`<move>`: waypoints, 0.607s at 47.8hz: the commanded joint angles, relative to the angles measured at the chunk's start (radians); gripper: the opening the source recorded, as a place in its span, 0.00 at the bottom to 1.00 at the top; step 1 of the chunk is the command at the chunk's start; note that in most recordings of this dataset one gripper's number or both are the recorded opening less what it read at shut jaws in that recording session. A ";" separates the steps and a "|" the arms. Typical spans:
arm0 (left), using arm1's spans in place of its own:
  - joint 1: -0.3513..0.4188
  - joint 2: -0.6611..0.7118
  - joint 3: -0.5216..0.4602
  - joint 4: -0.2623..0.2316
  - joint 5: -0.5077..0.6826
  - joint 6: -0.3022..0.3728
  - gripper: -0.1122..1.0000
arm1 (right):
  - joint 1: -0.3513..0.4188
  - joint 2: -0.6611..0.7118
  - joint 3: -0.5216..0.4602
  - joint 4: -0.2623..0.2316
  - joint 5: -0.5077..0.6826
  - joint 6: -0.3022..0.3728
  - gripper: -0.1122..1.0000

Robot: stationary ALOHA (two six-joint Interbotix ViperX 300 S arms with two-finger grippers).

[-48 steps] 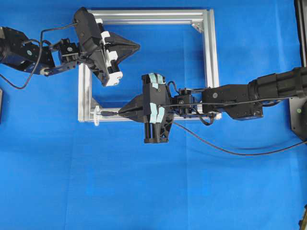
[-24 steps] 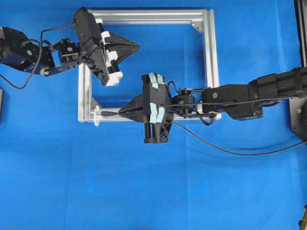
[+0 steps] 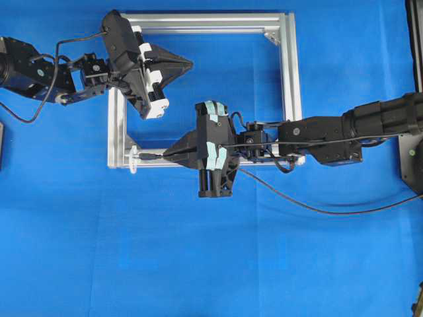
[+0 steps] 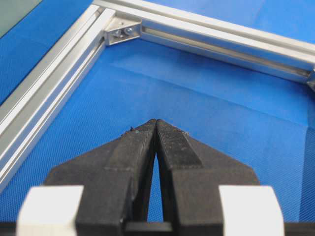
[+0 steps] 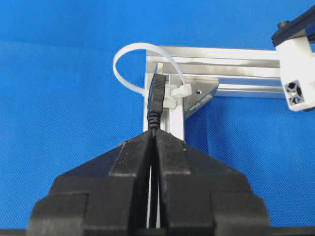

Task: Insert the wire through the string loop located on the left side.
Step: 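Align the USB plug tip with the zip-tie loop opening, then push the plug leftward through the zip-tie loop with the right gripper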

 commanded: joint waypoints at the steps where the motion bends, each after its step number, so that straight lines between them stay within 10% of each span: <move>1: -0.003 -0.034 -0.008 0.003 -0.005 -0.002 0.10 | -0.003 -0.008 -0.029 0.000 -0.006 0.002 0.10; 29: -0.003 -0.034 -0.008 0.003 -0.005 -0.002 0.10 | -0.002 0.114 -0.193 0.003 -0.003 0.005 0.10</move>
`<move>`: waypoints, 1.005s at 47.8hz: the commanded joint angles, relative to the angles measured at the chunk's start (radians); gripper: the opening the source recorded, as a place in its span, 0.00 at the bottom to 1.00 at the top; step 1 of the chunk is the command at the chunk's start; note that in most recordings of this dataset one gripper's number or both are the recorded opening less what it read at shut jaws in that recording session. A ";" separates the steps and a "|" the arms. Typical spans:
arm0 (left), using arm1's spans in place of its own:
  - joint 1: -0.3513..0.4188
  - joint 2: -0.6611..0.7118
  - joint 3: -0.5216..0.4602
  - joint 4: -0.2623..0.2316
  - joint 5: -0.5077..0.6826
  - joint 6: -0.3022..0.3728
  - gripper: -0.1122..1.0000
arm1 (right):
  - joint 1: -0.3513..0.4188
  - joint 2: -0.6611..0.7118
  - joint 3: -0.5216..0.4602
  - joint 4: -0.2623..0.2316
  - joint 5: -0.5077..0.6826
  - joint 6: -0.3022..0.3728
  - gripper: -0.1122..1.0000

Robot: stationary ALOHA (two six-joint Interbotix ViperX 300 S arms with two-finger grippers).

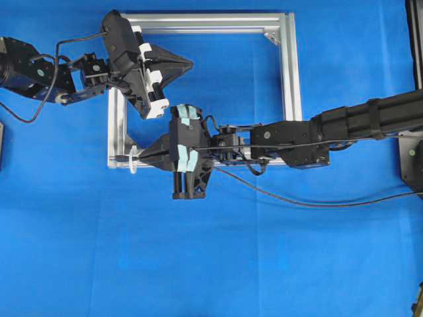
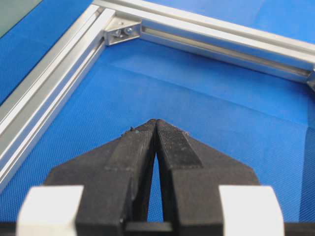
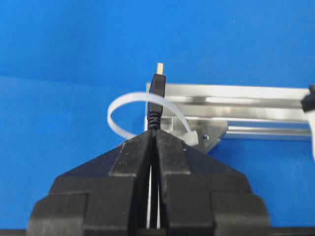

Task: Insert the wire through the string loop located on the left side.
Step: 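Push the plug leftward through the zip-tie loop with the right gripper, then move the left gripper around to the left side of the loop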

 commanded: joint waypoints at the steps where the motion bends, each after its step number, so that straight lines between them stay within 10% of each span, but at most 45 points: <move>1: -0.002 -0.034 -0.008 0.003 -0.005 -0.002 0.10 | -0.002 -0.014 -0.032 0.003 -0.005 0.002 0.10; 33: -0.002 -0.037 -0.006 0.003 -0.003 -0.002 0.10 | 0.000 -0.005 -0.041 0.006 -0.006 0.003 0.10; 48: 0.015 -0.164 0.141 0.003 -0.005 0.000 0.10 | 0.002 -0.006 -0.040 0.006 -0.005 0.005 0.10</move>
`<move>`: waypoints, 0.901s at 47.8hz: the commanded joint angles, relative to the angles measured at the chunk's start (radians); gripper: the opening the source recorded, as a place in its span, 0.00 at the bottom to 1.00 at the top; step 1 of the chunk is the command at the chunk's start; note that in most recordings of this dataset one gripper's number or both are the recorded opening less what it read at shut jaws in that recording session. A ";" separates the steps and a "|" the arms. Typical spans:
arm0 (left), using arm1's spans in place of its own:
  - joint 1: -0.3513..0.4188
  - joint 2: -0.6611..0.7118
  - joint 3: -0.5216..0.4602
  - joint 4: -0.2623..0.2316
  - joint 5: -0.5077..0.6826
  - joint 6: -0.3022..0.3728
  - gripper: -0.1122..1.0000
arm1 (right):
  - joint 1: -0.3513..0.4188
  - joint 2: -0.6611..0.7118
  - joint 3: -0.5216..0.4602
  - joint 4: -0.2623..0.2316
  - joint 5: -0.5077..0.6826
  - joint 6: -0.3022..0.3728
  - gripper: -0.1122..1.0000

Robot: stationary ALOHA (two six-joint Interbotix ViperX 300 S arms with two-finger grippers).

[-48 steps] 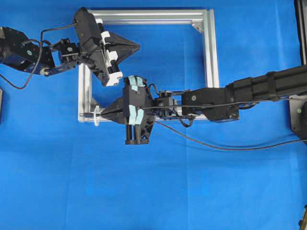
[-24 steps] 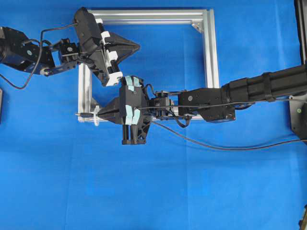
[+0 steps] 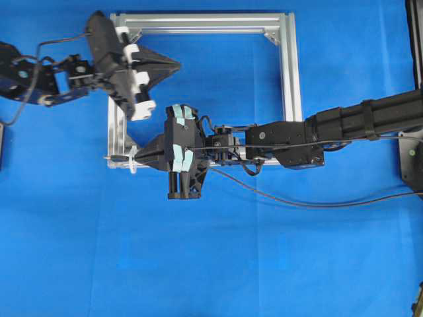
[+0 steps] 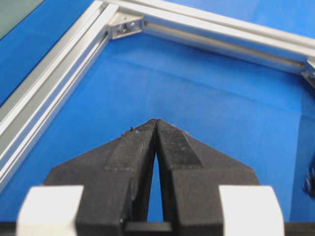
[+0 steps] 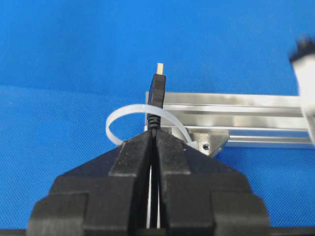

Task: Insert the wire through the string loop located on the left side.
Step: 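Move the left gripper around to the left side of the loop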

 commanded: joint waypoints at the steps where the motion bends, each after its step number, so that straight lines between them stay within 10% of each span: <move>1: 0.012 -0.072 0.051 0.003 -0.006 0.000 0.10 | 0.002 -0.020 -0.021 0.002 -0.003 0.002 0.10; 26: 0.048 -0.423 0.390 0.003 -0.003 0.000 0.10 | 0.002 -0.018 -0.018 0.002 -0.003 0.002 0.10; 43: -0.014 -0.514 0.414 0.003 0.080 -0.003 0.10 | 0.002 -0.020 -0.020 0.002 -0.003 0.003 0.10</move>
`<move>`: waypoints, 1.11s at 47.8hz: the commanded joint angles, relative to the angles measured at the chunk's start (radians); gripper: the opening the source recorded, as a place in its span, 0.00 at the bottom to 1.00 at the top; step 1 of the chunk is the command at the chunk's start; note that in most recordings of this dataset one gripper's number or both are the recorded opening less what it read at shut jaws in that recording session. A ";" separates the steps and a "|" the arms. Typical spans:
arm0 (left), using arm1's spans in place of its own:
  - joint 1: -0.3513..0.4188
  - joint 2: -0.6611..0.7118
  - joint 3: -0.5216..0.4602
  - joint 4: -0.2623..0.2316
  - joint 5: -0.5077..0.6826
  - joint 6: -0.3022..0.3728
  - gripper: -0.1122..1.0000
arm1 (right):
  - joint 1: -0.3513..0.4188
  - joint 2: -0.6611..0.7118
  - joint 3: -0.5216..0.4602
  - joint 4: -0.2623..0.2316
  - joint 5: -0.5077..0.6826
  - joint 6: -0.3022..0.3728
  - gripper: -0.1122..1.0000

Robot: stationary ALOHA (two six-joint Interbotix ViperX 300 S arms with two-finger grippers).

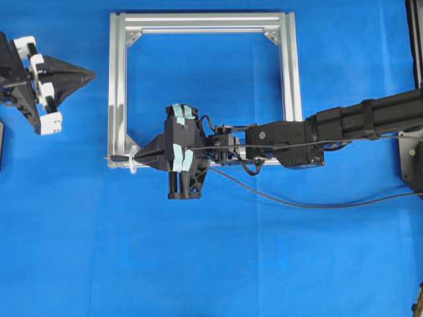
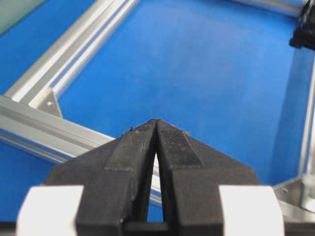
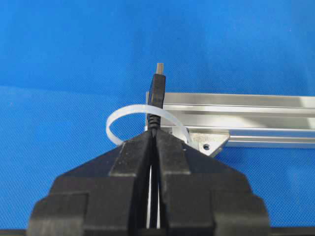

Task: Insert the wire through the string loop located on the left side.
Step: 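Move the left gripper around to the left side of the loop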

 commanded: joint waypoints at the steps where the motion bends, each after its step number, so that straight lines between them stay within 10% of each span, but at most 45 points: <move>1: -0.046 -0.012 -0.008 0.003 0.000 -0.002 0.10 | 0.002 -0.020 -0.020 0.003 -0.003 0.002 0.10; 21: -0.357 -0.038 -0.011 0.003 0.012 0.000 0.10 | 0.002 -0.018 -0.021 0.003 -0.005 0.002 0.10; 48: -0.374 -0.037 -0.014 0.009 0.037 0.000 0.11 | 0.002 -0.020 -0.020 0.005 -0.003 0.002 0.10; 53: -0.377 -0.037 -0.015 0.011 0.043 -0.003 0.24 | 0.002 -0.020 -0.021 0.005 -0.003 0.002 0.10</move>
